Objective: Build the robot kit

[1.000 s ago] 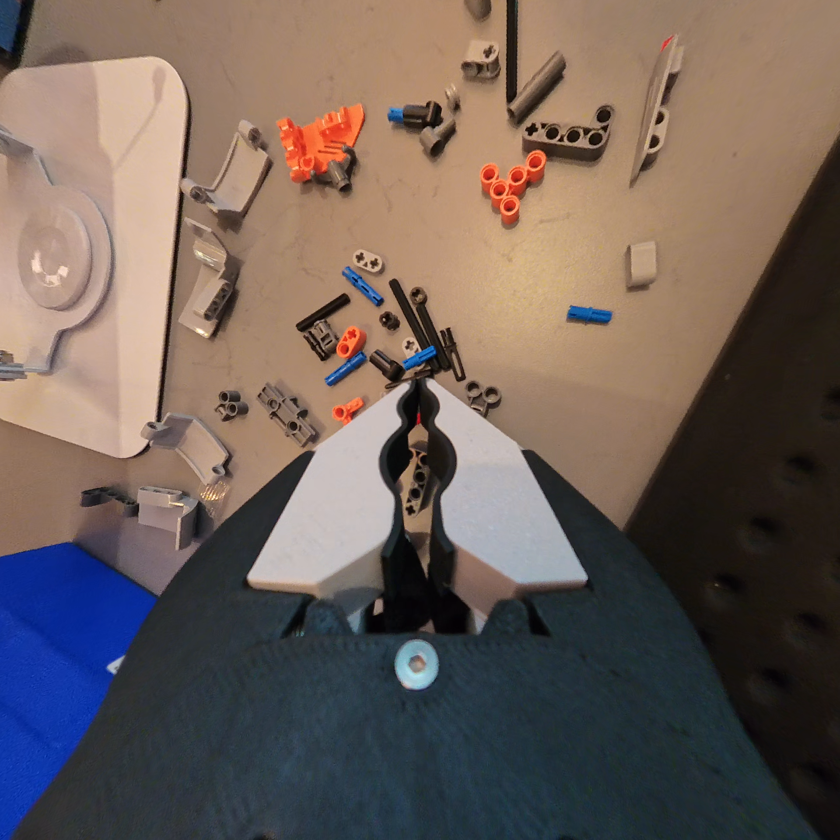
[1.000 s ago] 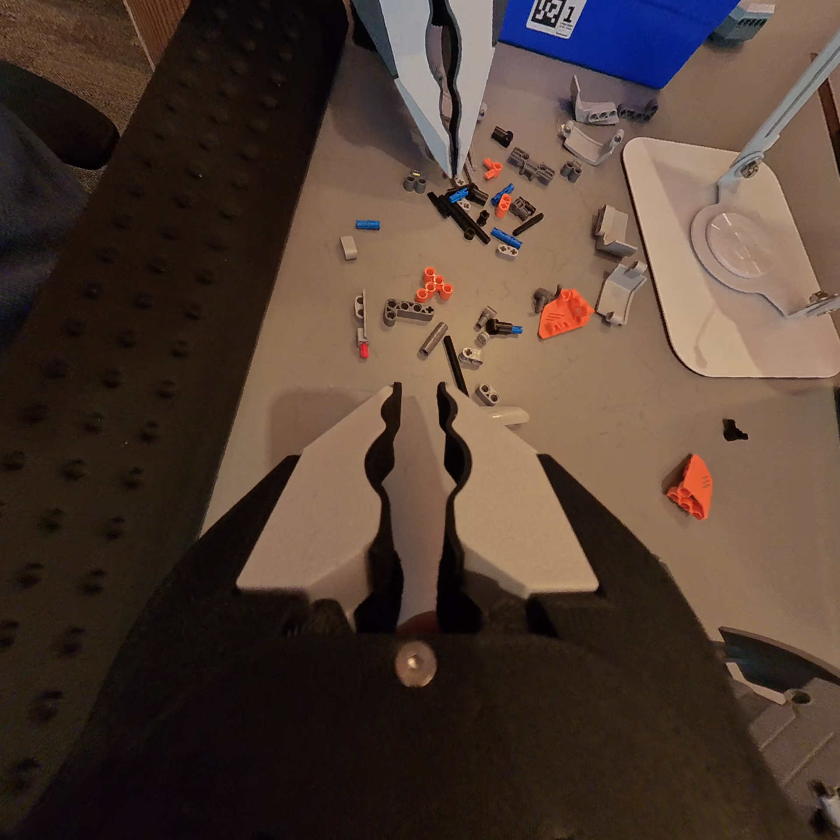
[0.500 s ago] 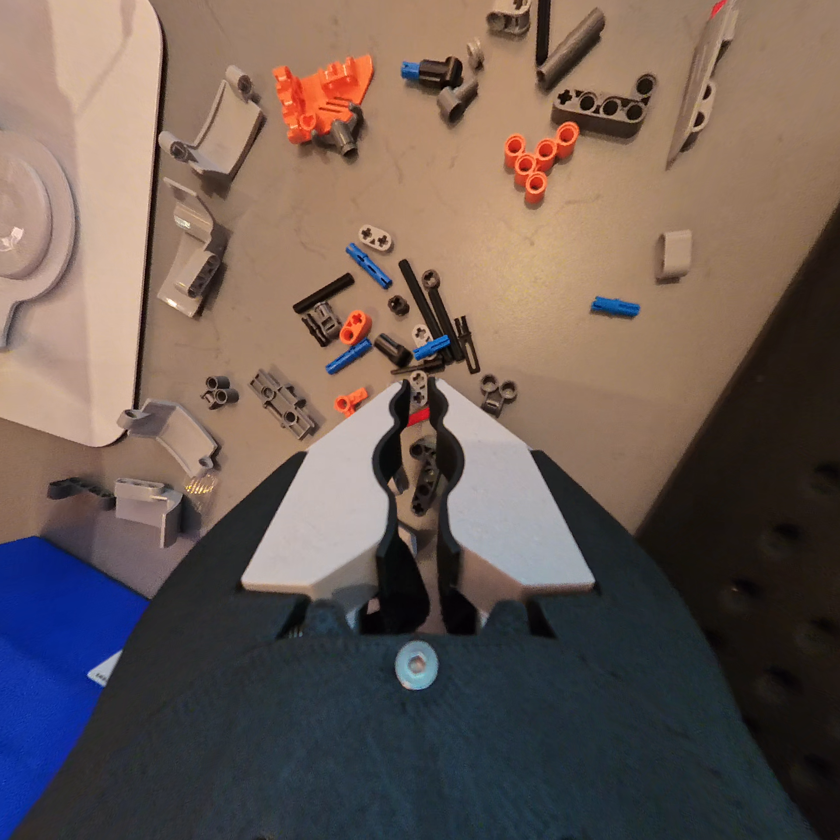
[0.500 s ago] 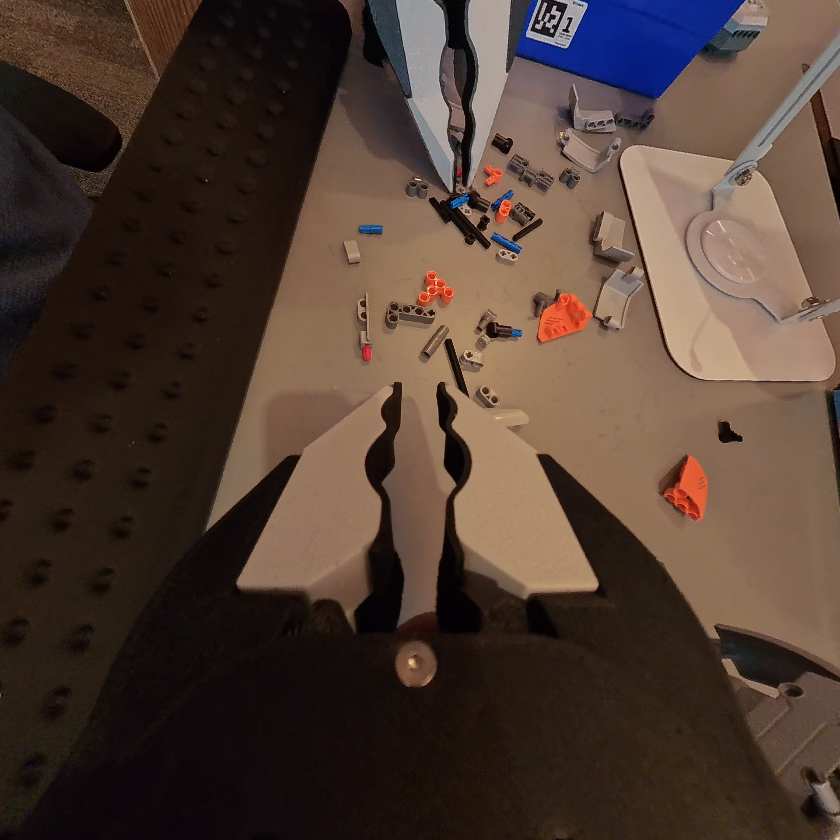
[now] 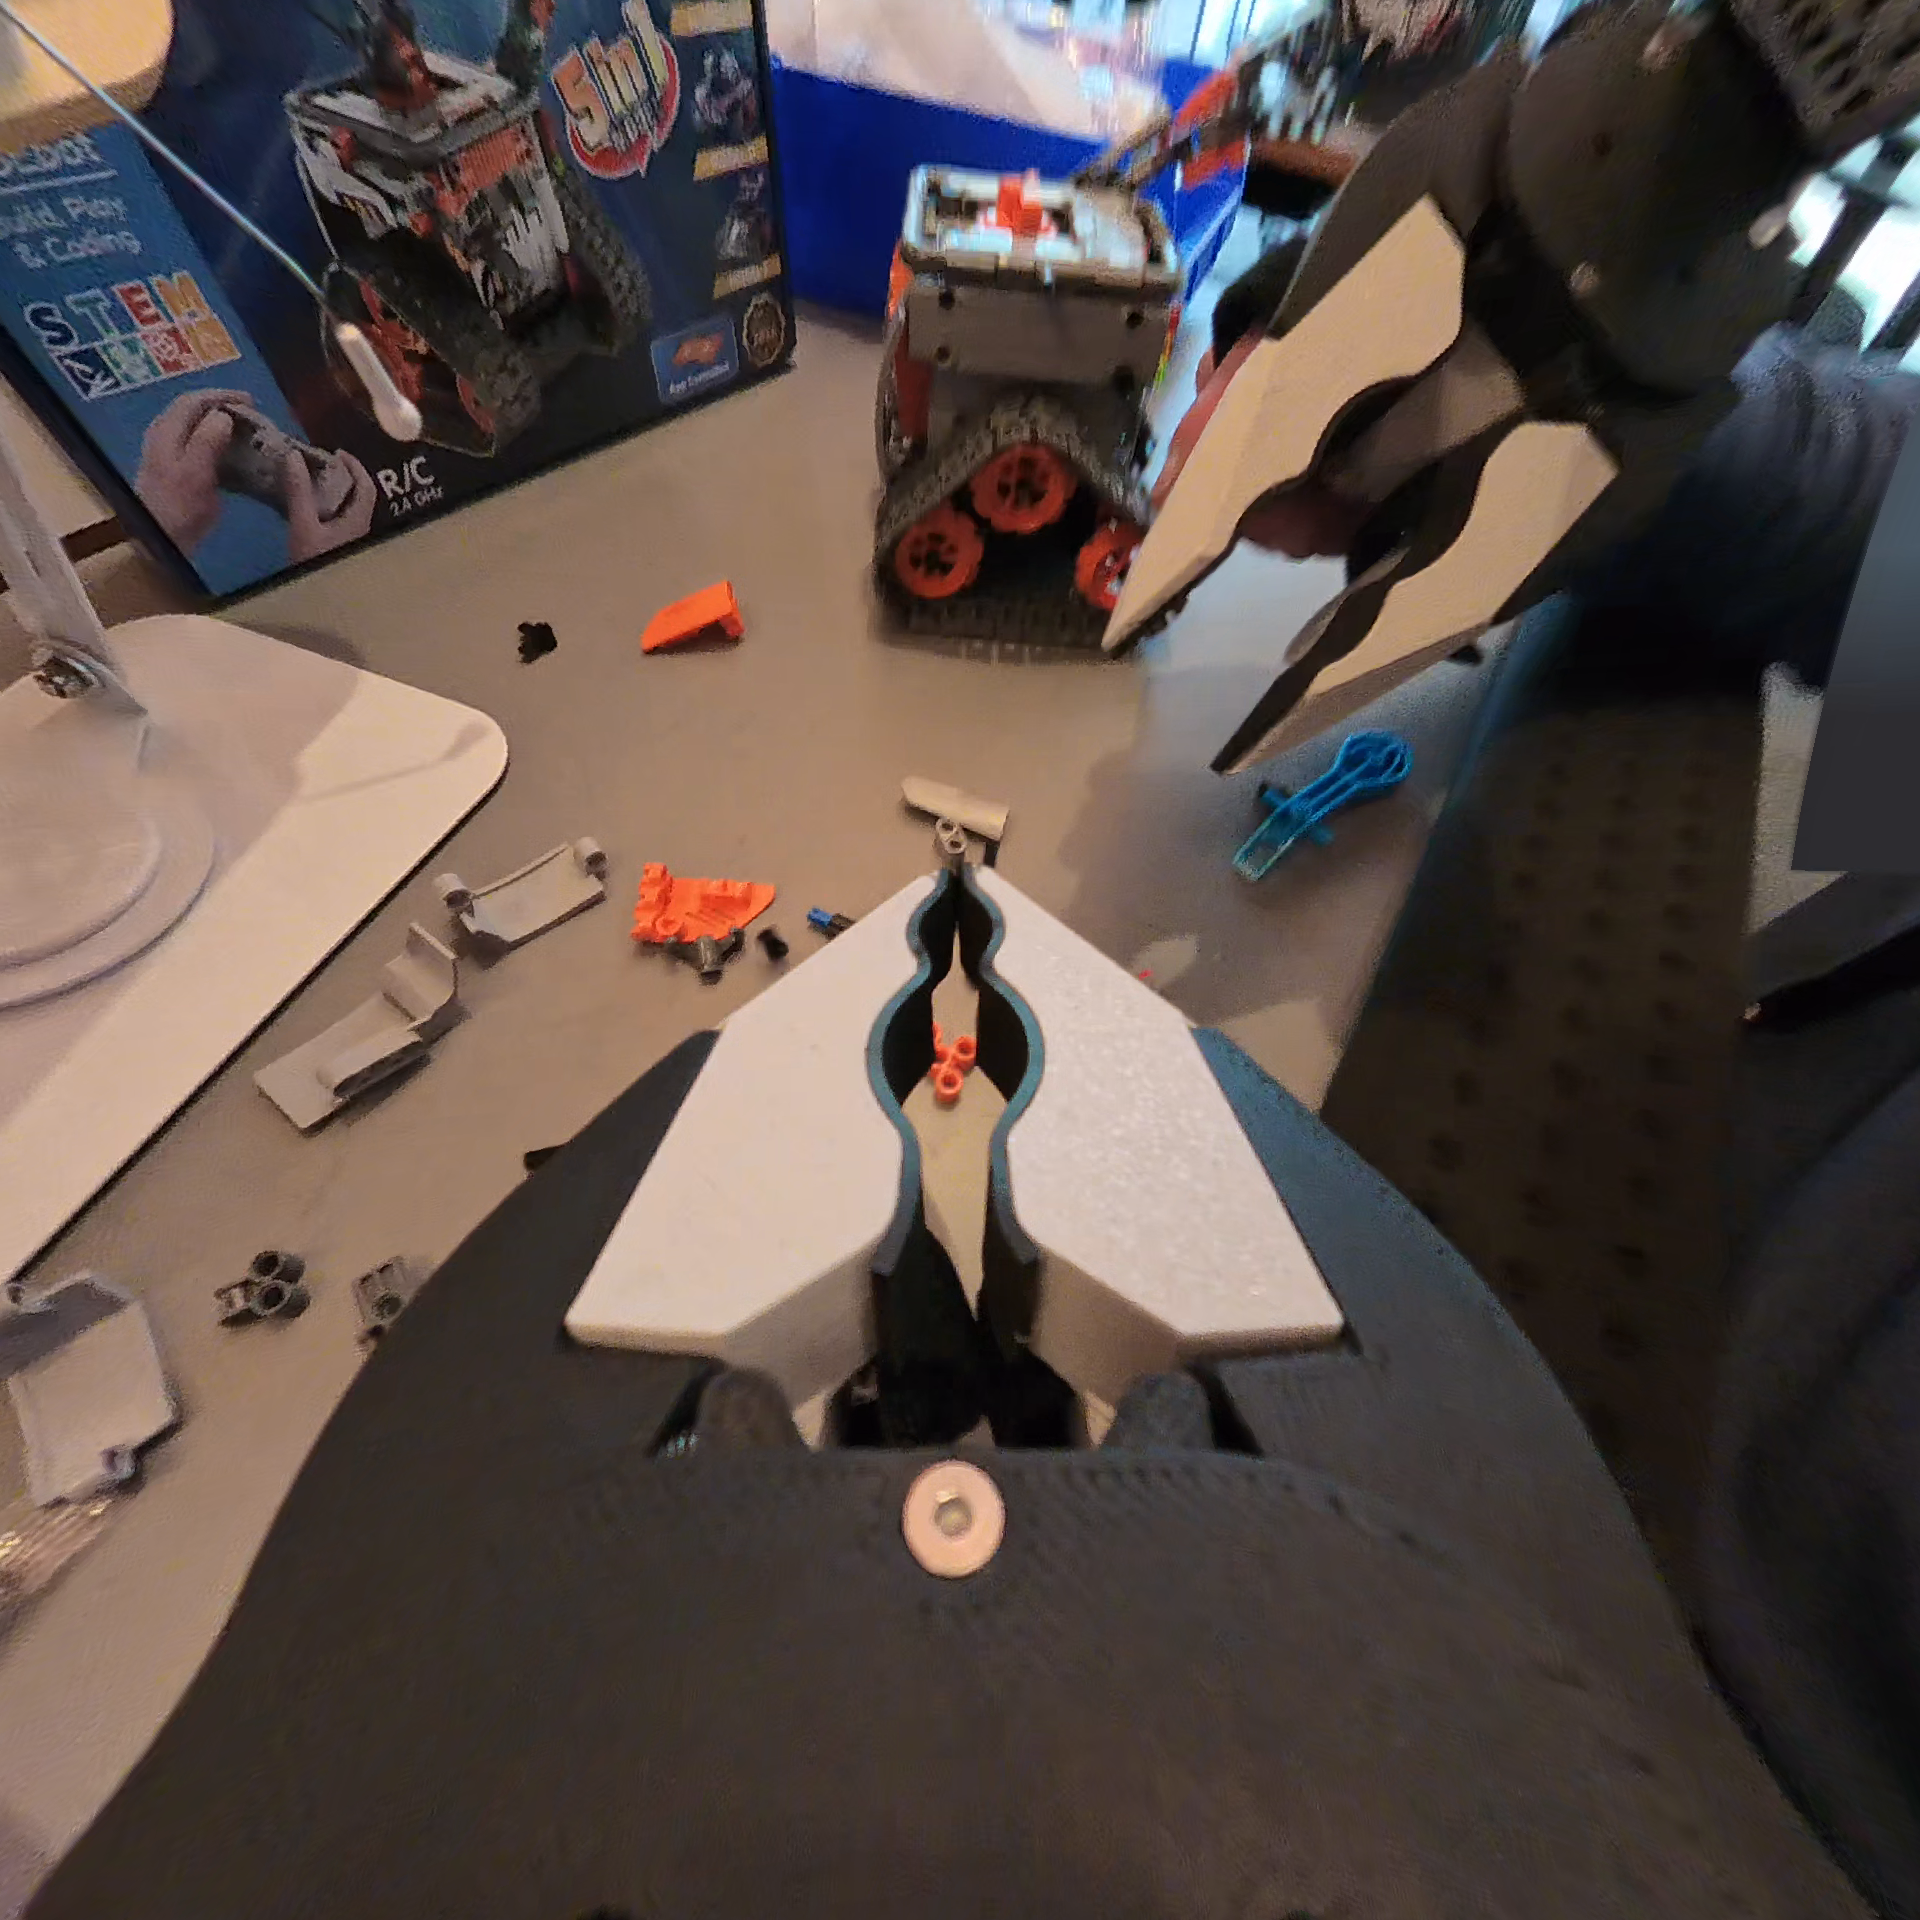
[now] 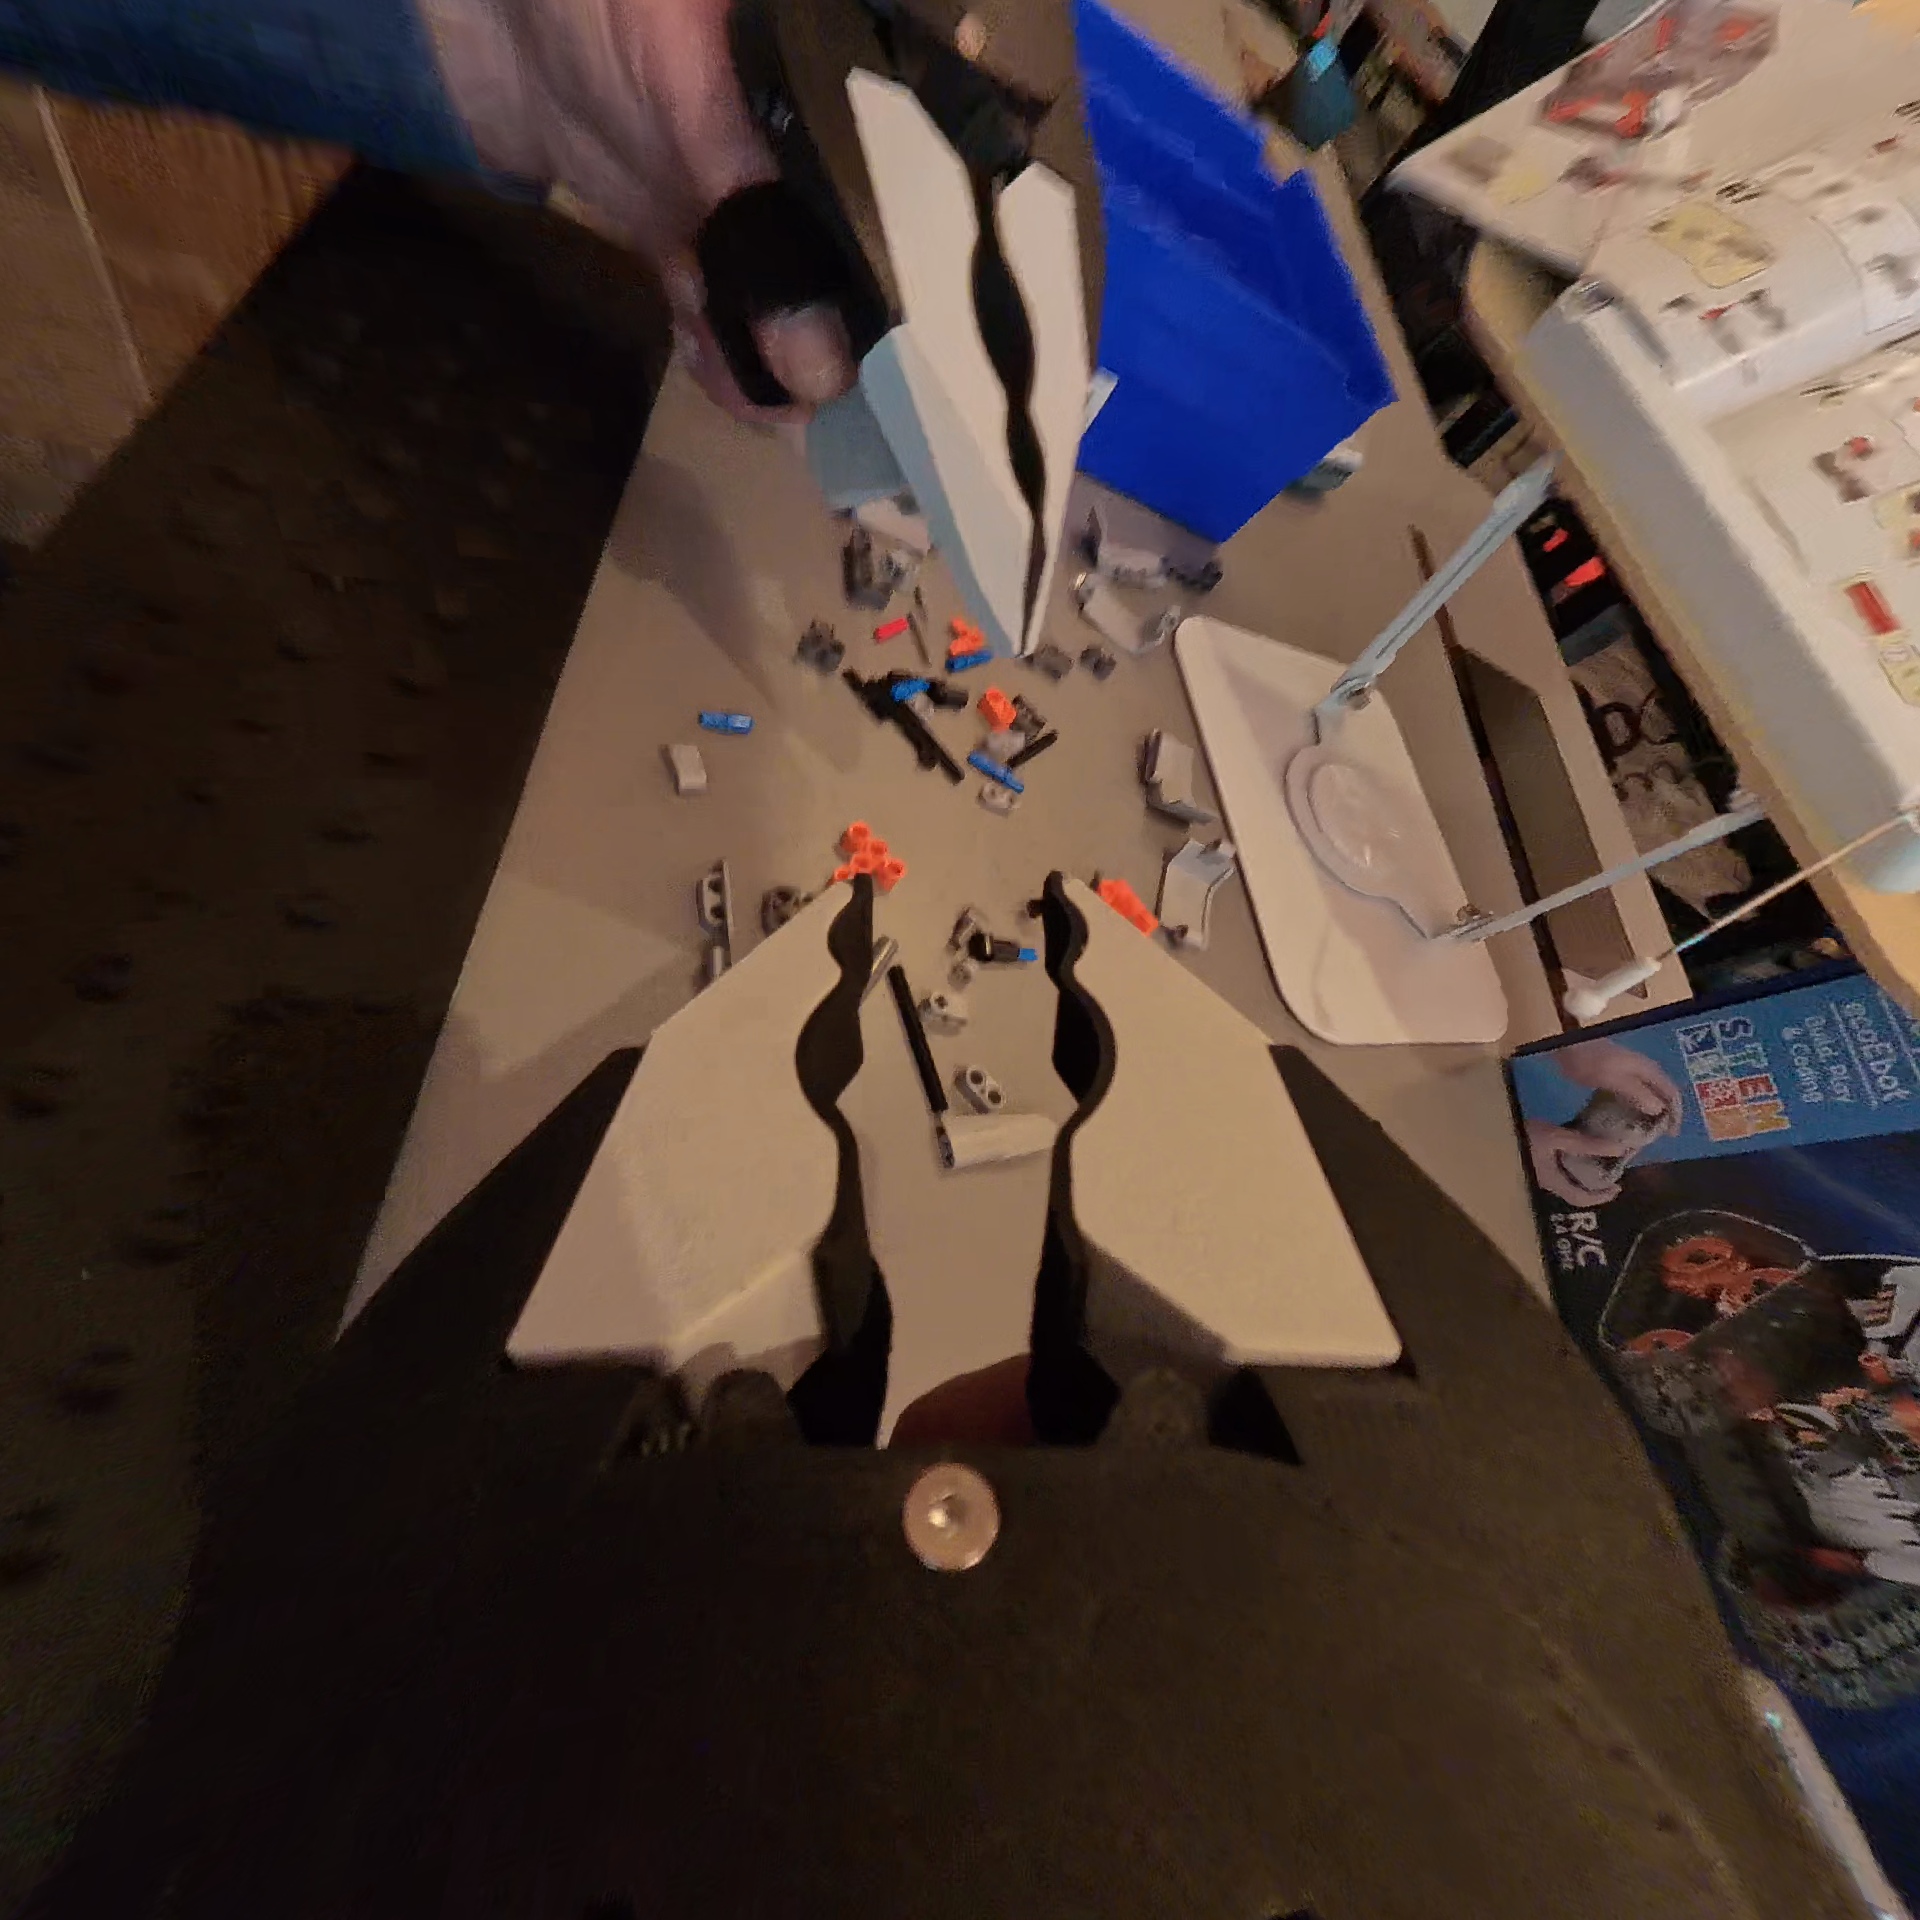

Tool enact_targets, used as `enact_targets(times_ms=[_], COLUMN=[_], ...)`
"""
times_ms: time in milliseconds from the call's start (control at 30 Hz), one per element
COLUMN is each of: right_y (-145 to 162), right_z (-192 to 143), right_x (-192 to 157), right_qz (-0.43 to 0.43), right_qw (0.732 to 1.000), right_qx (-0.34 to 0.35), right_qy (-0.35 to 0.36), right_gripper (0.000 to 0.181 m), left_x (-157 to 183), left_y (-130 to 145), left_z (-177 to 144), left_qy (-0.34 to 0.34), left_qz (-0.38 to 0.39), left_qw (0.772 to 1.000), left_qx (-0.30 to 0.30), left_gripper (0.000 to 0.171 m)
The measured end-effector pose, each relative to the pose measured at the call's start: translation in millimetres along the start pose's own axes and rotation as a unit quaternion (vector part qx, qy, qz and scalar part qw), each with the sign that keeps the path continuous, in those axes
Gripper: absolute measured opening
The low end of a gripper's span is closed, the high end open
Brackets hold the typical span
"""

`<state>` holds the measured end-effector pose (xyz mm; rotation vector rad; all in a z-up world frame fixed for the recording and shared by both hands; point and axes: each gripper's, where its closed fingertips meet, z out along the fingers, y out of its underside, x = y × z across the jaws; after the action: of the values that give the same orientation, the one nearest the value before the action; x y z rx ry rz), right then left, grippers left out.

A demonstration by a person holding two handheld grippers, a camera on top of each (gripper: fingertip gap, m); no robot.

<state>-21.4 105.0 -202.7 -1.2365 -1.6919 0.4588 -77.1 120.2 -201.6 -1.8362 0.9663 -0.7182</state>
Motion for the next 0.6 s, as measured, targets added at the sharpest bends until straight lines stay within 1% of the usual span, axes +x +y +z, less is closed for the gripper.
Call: enact_targets(times_ms=[67,133,167,200,267,333,367,433,533,600], right_y=[7.3,17.8,22.6,25.4,27.7,29.3,30.2,32.3,34.2,34.6], right_z=[0.9,-1.1,-2.5,-3.9,-5.3,-4.6,-4.0,-3.0,-2.3,-2.1], right_x=[-2.3,-1.0,1.7,3.9,5.0,4.9,4.0,2.0,1.4,1.8], right_qz=[0.000,0.015,0.023,0.031,0.045,0.047,0.046,0.045,0.049,0.052], right_qw=[1.000,0.999,0.999,0.999,0.998,0.998,0.998,0.998,0.997,0.997], right_qx=[-0.012,-0.028,-0.035,-0.036,-0.033,-0.035,-0.037,-0.041,-0.041,-0.039], right_qy=[-0.005,-0.017,-0.017,-0.018,-0.024,-0.025,-0.026,-0.029,-0.033,-0.034], right_gripper=[0.030,0.029,0.029,0.029,0.029,0.029,0.029,0.029,0.028,0.028], left_x=[-6.3,-21.1,-31.6,-41.1,-52.9,-56.5,-56.9,-65.3,-73.8,-72.8], left_y=[12.9,21.0,27.3,34.1,40.0,46.8,55.2,65.7,71.5,77.4], left_z=[6.6,8.8,8.2,6.1,5.3,13.0,17.0,22.1,24.4,25.8], left_qy=[-0.024,-0.062,-0.083,-0.096,-0.097,-0.081,-0.074,-0.090,-0.096,-0.084], left_qz=[0.035,0.066,0.077,0.084,0.079,0.064,0.066,0.085,0.100,0.096], left_qw=[0.998,0.993,0.989,0.984,0.980,0.979,0.974,0.963,0.955,0.953], left_qx=[-0.042,-0.072,-0.098,-0.126,-0.153,-0.178,-0.205,-0.239,-0.260,-0.276], left_gripper=[0.000,0.000,0.001,0.008,0.009,0.011,0.011,0.012,0.014,0.013])
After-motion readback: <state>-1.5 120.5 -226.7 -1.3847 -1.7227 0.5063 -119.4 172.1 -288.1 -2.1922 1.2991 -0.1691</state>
